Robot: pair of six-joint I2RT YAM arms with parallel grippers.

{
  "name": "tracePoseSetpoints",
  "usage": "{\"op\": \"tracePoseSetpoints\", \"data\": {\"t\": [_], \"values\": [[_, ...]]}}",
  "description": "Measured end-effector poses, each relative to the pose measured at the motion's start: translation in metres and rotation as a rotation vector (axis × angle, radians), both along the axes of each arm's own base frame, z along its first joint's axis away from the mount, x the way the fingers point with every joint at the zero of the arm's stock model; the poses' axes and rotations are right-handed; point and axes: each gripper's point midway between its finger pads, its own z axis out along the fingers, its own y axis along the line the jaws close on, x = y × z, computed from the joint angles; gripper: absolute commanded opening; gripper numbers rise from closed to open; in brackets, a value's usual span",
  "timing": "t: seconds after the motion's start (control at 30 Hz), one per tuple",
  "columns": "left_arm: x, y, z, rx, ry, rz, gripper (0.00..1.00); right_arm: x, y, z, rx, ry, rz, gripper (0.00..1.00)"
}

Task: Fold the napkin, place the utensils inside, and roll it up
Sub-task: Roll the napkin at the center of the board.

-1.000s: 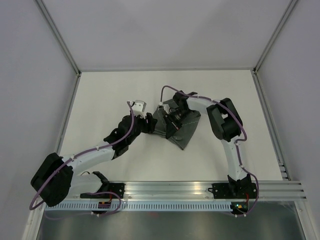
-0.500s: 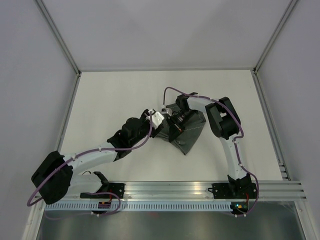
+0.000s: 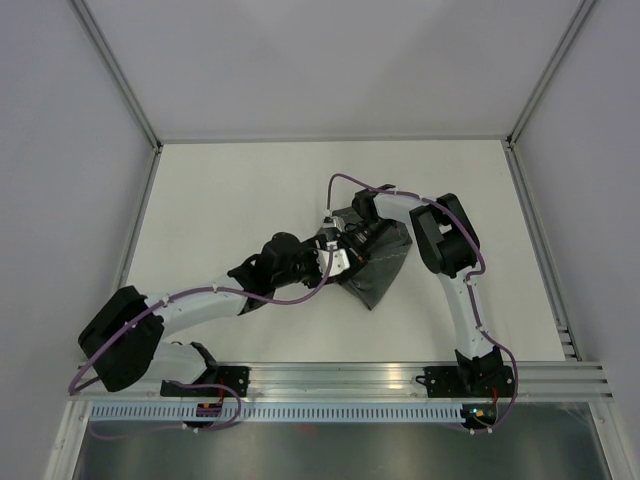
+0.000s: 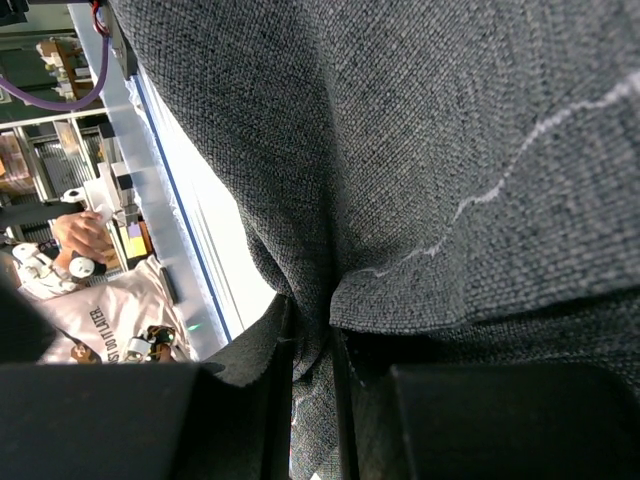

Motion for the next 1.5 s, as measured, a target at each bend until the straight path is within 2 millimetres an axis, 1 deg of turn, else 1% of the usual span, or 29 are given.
{"op": "tracePoseSetpoints", "data": {"t": [0.27, 0.4, 0.63, 0.9, 1.13, 1.23, 1.3, 1.4, 1.47, 1.5], "values": [[-0.025, -0.008, -0.045, 0.151, 0.057, -0.091, 0.68, 0.000, 0.000, 0.000, 0.006, 0.015, -0.007, 0.01], [-0.031, -0.011, -0.058, 0.194, 0.062, -0.122, 0.70, 0.000, 0.000, 0.000, 0.008, 0.020, -0.010, 0.01], [-0.025, -0.012, -0.070, 0.264, 0.028, -0.139, 0.70, 0.000, 0.000, 0.000, 0.010, 0.023, -0.010, 0.00], [-0.019, -0.008, -0.091, 0.356, -0.006, -0.163, 0.70, 0.000, 0.000, 0.000, 0.010, 0.024, -0.011, 0.00], [-0.009, -0.012, -0.094, 0.379, -0.071, -0.178, 0.69, 0.001, -0.001, 0.000, 0.010, 0.028, -0.014, 0.00], [-0.005, -0.015, -0.093, 0.383, -0.098, -0.185, 0.65, 0.001, -0.001, 0.000, 0.012, 0.030, -0.016, 0.00], [-0.003, -0.017, -0.094, 0.389, -0.103, -0.191, 0.58, 0.001, -0.001, 0.000, 0.014, 0.032, -0.017, 0.00], [-0.002, -0.019, -0.098, 0.404, -0.101, -0.200, 0.41, 0.001, -0.001, 0.000, 0.014, 0.033, -0.018, 0.00], [-0.005, -0.018, -0.102, 0.420, -0.091, -0.214, 0.34, 0.001, -0.001, 0.000, 0.014, 0.035, -0.019, 0.00], [-0.006, -0.018, -0.103, 0.425, -0.088, -0.219, 0.31, 0.001, -0.001, 0.000, 0.014, 0.037, -0.020, 0.00]]}}
